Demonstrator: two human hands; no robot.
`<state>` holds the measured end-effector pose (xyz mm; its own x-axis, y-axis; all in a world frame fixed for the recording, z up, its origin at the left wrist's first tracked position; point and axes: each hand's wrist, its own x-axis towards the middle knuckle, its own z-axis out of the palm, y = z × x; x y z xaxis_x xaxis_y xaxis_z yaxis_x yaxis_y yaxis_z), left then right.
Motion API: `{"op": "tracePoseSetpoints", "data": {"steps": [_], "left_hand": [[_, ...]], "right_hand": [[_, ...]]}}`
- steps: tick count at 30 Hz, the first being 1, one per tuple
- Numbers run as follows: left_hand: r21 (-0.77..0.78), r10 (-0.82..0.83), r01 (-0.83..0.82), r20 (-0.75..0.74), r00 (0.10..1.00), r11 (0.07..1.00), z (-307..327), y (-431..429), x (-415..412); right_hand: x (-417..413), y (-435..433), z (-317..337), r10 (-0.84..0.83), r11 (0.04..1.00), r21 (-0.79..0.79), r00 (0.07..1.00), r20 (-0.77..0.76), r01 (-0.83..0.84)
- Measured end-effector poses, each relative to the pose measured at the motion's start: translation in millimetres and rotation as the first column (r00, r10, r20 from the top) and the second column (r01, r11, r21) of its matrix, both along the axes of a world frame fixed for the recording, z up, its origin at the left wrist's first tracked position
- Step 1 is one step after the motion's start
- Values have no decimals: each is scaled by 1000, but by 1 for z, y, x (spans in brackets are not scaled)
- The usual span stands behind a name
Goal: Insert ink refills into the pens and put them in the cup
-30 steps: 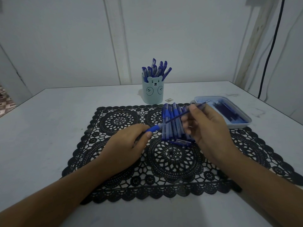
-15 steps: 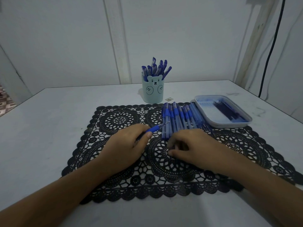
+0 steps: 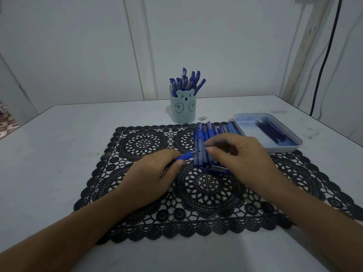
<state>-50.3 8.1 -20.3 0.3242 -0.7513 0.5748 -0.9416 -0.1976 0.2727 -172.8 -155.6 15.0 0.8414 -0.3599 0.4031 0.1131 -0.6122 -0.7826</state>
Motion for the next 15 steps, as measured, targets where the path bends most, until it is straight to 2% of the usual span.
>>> {"op": "tracePoseSetpoints", "data": {"steps": [11,15], "left_hand": [[63,-42,38,62,997,997,2,2,-4],[96,-42,33,102,994,995,2,2,-8]], "right_hand": [[-1,4,-3,44,990,-128,990,-131,-61],[-3,10,-4,66,993,-86,982,-176,-82]]}}
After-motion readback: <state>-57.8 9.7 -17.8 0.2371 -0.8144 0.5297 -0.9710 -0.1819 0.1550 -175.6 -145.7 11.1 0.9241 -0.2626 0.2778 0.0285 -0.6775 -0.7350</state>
